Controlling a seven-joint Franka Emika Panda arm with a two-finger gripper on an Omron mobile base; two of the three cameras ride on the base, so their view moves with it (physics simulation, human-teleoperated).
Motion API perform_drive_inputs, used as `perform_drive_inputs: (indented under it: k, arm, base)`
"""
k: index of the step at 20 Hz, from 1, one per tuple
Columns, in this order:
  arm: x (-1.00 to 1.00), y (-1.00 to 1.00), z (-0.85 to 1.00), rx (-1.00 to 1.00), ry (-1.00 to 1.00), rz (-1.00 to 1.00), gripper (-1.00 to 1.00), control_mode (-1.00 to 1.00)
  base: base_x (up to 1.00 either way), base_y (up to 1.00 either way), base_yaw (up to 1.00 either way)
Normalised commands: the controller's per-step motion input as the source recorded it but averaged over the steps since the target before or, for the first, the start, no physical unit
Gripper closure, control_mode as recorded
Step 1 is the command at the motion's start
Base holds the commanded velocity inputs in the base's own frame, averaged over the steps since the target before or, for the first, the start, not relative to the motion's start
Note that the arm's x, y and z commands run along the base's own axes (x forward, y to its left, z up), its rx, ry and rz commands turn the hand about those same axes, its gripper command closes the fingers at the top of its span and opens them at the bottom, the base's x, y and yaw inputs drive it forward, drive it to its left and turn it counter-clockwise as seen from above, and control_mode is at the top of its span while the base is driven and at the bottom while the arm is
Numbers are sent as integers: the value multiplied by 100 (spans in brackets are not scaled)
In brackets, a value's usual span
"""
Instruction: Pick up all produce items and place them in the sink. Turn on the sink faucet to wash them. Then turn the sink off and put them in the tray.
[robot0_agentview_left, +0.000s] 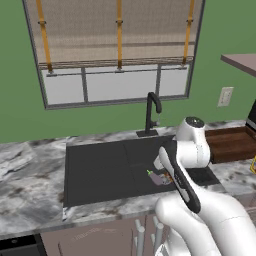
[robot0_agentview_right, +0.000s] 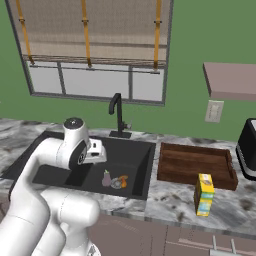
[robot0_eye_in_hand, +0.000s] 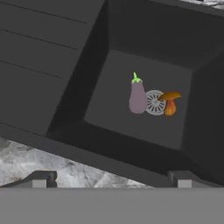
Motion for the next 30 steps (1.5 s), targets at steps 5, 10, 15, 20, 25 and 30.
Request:
perform_drive_inputs:
  k: [5,10,15,20,25,30]
  arm:
    - [27,0,-24,-3,4,-3,-100,-100]
    - [31,0,-27,0,2,-2,-100,-100]
    - [31,0,-26,0,1,-1,-100,-100]
    - [33,0,-21,0,4,0,-100,-100]
    - [24,0,-35,0,0,0,-100,-100]
    - [19,-2,-33,0,0,-2,-100,-100]
  base:
    - [0,0,0]
    - [0,0,0]
    - [0,0,0]
    - [0,0,0]
    - [0,0,0]
    - [0,0,0]
